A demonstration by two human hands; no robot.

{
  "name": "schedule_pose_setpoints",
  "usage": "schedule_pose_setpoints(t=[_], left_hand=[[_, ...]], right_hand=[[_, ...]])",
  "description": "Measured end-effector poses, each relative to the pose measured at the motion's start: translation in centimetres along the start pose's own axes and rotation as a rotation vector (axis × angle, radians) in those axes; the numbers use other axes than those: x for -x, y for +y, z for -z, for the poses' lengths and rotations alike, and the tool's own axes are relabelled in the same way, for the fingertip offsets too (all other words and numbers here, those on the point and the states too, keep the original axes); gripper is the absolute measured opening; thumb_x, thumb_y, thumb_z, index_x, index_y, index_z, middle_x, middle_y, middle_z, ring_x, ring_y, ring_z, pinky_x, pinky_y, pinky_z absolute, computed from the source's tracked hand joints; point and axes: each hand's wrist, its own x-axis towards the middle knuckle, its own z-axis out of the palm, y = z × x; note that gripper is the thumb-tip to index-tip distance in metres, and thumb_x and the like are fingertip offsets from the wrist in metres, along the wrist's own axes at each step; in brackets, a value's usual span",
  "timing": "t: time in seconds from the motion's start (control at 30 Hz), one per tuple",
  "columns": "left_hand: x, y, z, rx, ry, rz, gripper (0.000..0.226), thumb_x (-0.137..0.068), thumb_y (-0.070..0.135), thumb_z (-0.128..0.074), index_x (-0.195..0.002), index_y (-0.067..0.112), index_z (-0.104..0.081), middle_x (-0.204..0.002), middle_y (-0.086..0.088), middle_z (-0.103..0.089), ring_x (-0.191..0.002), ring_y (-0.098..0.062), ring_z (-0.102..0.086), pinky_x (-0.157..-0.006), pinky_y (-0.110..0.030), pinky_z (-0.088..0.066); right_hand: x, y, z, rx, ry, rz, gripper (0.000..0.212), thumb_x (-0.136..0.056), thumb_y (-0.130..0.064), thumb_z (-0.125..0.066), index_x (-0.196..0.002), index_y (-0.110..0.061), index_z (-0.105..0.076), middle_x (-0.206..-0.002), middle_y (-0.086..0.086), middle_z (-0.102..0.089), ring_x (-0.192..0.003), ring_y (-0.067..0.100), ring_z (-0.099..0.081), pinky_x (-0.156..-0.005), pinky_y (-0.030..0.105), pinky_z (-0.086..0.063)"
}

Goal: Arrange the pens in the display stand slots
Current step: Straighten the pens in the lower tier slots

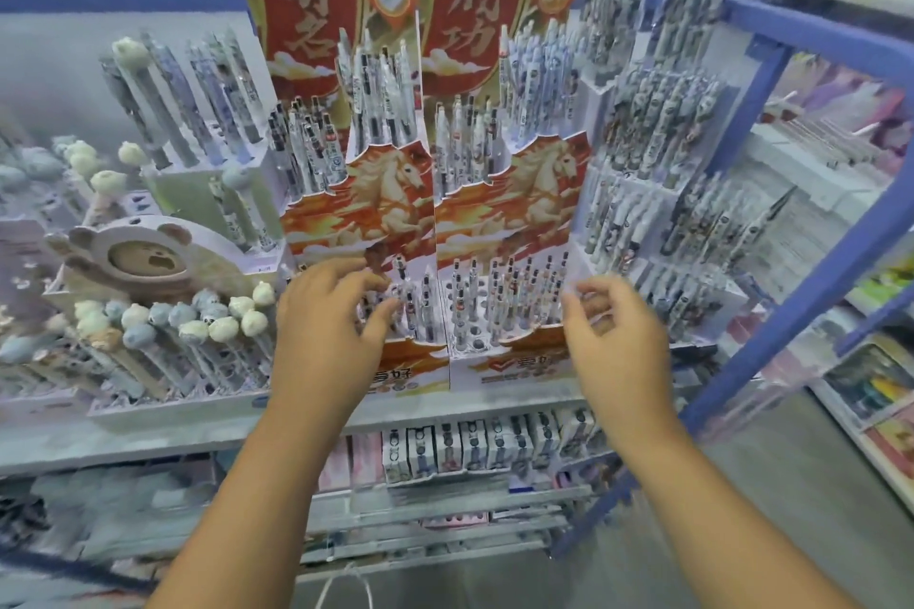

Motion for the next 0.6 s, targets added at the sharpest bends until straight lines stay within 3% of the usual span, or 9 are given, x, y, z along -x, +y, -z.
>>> schedule_pose_setpoints(t=[0.1, 0.23, 0.37, 0.43, 0.53, 0.6], left_hand=[[0.0, 0.1, -0.1, 0.019, 0.009, -0.004, 0.014, -0.089, 0.028, -0.076, -0.098, 0.018, -0.076, -0.114, -0.001, -0.069, -0.116, -0.025, -0.058, -0.104, -0.052, -0.044], [-0.1, 0.0, -0.1, 0.035, -0.012, -0.006, 0.014, -0.088, 0.026, -0.076, -0.097, 0.015, -0.076, -0.11, -0.001, -0.069, -0.115, -0.024, -0.057, -0.104, -0.047, -0.043], [0.2, -0.1, -0.1, 0.016, -0.029, -0.017, 0.017, -0.088, 0.026, -0.076, -0.101, 0.014, -0.077, -0.112, -0.002, -0.071, -0.123, -0.026, -0.054, -0.109, -0.047, -0.038], [0.2, -0.2, -0.1, 0.01, -0.036, -0.015, 0.018, -0.089, 0.027, -0.076, -0.101, 0.014, -0.077, -0.111, -0.003, -0.071, -0.124, -0.028, -0.054, -0.11, -0.049, -0.038], [0.1, 0.0, 0.0, 0.033, -0.043, -0.005, 0.018, -0.09, 0.028, -0.074, -0.103, 0.015, -0.077, -0.111, -0.002, -0.07, -0.123, -0.028, -0.055, -0.11, -0.049, -0.038], [0.2, 0.4, 0.3, 0.057, -0.026, 0.01, 0.02, -0.092, 0.029, -0.071, -0.109, 0.019, -0.075, -0.116, 0.001, -0.068, -0.123, -0.025, -0.055, -0.113, -0.052, -0.034]], right_hand=[[-1.0, 1.0, 0.9, 0.028, 0.044, -0.011, 0.015, -0.097, -0.033, -0.066, -0.104, -0.024, -0.058, -0.094, -0.008, -0.06, -0.079, 0.011, -0.059, -0.068, 0.035, -0.05], [-1.8, 1.3, 0.8, 0.156, -0.127, -0.072, 0.041, -0.096, -0.038, -0.068, -0.131, -0.022, -0.057, -0.116, -0.006, -0.06, -0.1, 0.013, -0.058, -0.082, 0.034, -0.047], [-2.3, 1.1, 1.1, 0.195, -0.159, -0.017, 0.034, -0.097, -0.035, -0.066, -0.129, -0.022, -0.067, -0.119, -0.008, -0.065, -0.113, 0.017, -0.062, -0.088, 0.031, -0.047], [-2.6, 0.7, 1.2, 0.21, -0.228, -0.029, 0.042, -0.098, -0.036, -0.064, -0.139, -0.028, -0.06, -0.128, -0.011, -0.065, -0.103, 0.02, -0.067, -0.087, 0.034, -0.054], [-3.3, 0.5, 1.4, 0.147, -0.349, -0.126, 0.045, -0.104, -0.027, -0.056, -0.147, -0.037, -0.047, -0.133, -0.018, -0.058, -0.061, 0.02, -0.069, -0.067, 0.042, -0.062], [-3.7, 0.6, 1.5, 0.171, -0.372, -0.117, 0.041, -0.105, -0.021, -0.052, -0.142, -0.039, -0.047, -0.128, -0.018, -0.059, -0.056, 0.025, -0.068, -0.063, 0.046, -0.061]])
